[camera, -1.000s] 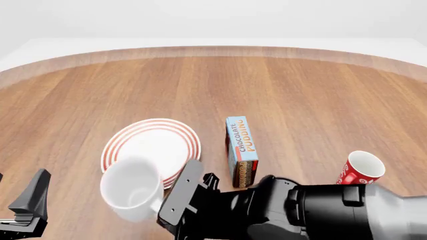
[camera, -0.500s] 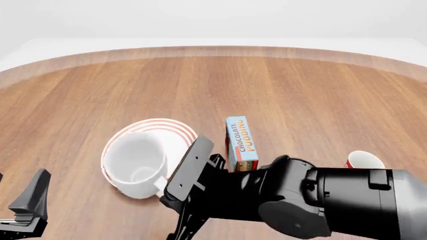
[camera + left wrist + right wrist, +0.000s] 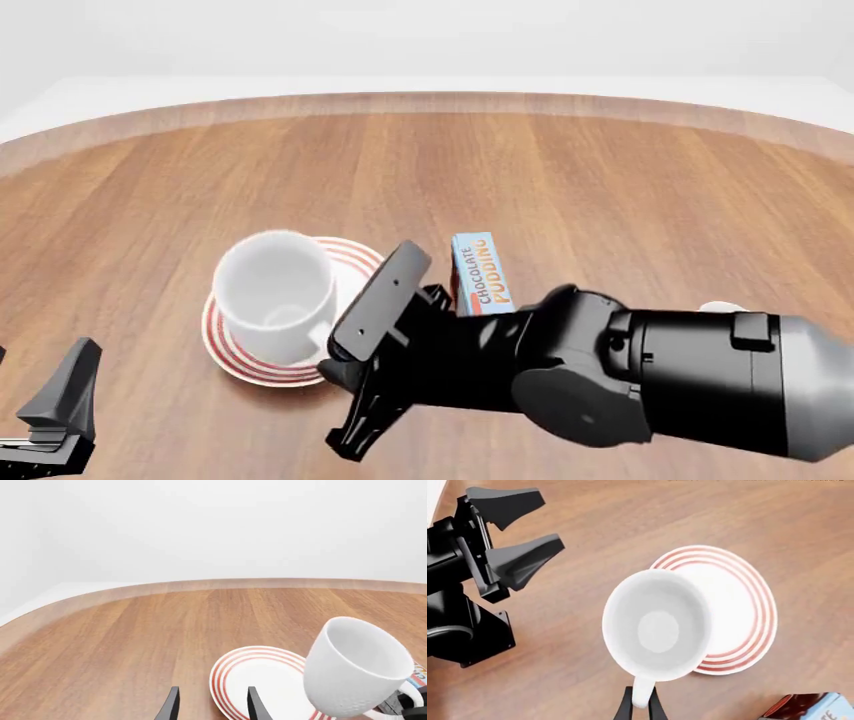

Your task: Pick up the white mug and put it on the plate, and put the chocolate pudding to the right of the plate.

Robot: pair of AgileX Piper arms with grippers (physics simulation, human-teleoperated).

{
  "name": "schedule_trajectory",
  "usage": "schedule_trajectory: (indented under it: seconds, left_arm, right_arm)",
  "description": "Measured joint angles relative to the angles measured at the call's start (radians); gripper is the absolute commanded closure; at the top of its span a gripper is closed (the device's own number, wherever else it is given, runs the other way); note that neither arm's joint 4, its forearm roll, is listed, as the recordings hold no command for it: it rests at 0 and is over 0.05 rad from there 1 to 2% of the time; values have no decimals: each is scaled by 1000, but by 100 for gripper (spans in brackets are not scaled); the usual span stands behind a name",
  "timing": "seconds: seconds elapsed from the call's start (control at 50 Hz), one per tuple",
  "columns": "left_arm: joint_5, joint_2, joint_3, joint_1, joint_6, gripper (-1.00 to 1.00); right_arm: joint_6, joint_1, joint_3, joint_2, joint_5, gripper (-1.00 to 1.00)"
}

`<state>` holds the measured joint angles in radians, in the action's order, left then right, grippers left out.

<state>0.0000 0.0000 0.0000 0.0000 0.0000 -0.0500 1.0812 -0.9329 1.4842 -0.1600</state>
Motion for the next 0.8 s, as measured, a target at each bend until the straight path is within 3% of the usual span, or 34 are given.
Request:
schedule_trajectory:
  seconds: [0.8]
  left_arm:
    - [0,0,0,0,0,-100]
  right_arm:
    - [14,-68,-72,22,-26,100]
